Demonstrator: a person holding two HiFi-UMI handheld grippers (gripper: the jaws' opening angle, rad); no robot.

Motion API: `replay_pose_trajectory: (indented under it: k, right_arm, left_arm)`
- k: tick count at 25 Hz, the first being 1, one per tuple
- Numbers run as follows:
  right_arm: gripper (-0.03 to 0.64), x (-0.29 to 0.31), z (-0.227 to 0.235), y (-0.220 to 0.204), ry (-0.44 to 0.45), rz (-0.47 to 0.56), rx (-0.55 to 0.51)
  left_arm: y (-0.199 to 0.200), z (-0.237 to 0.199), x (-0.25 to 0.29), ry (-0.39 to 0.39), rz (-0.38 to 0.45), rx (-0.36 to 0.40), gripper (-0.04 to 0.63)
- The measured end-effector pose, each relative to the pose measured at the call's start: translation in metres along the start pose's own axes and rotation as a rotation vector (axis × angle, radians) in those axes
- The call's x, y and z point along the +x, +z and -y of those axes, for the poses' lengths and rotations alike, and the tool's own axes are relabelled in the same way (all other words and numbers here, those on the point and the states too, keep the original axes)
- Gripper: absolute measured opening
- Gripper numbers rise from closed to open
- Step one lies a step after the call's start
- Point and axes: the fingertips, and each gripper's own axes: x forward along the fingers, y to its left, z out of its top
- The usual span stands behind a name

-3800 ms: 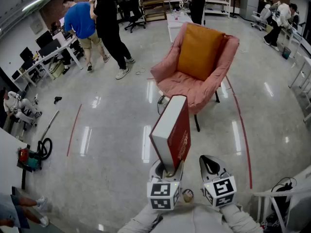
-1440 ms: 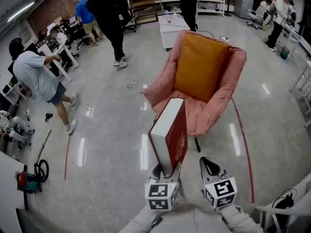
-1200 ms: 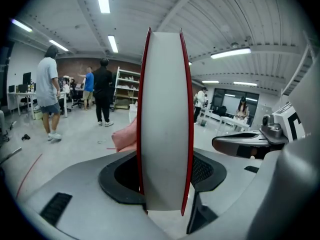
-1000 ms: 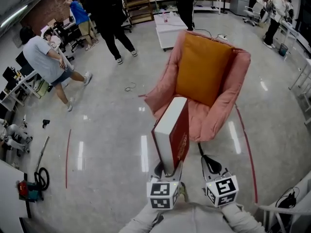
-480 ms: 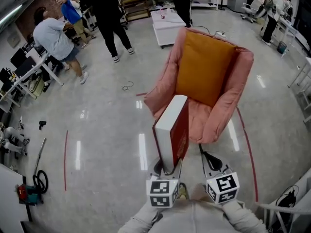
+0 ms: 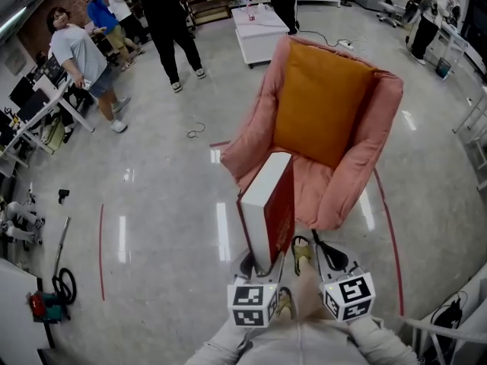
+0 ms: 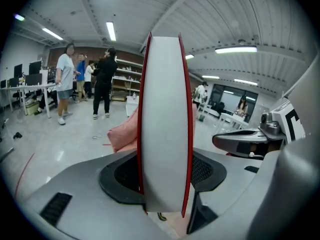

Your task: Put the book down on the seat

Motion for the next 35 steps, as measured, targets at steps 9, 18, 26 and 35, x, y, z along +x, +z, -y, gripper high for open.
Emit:
replay_pose_trajectory:
  k: [9,18,26,35]
  right_arm:
    - [0.005,0.056,0.043,0.010,0.034,-0.027,0.024]
    - [0.005,0.104,0.085,-0.002,0.045,-0.090,0.061]
    - [0.005,0.140,0.115,-0.025,0.041,-0.141,0.093]
    - [0.005,0.176,0.141,-0.049,0.034,-0.179,0.119]
  left_arm:
    - [0.014,-0.016,0.058,0.021,-0.051,-0.039,0.249]
    - [0.017,-0.034,0.127,0.043,-0.103,-0.063,0.249]
    - [-0.005,-0.038,0.180,0.040,-0.176,-0.106,0.249]
    - [-0.038,-0.033,0.241,-0.005,-0.269,-0.106,0.249]
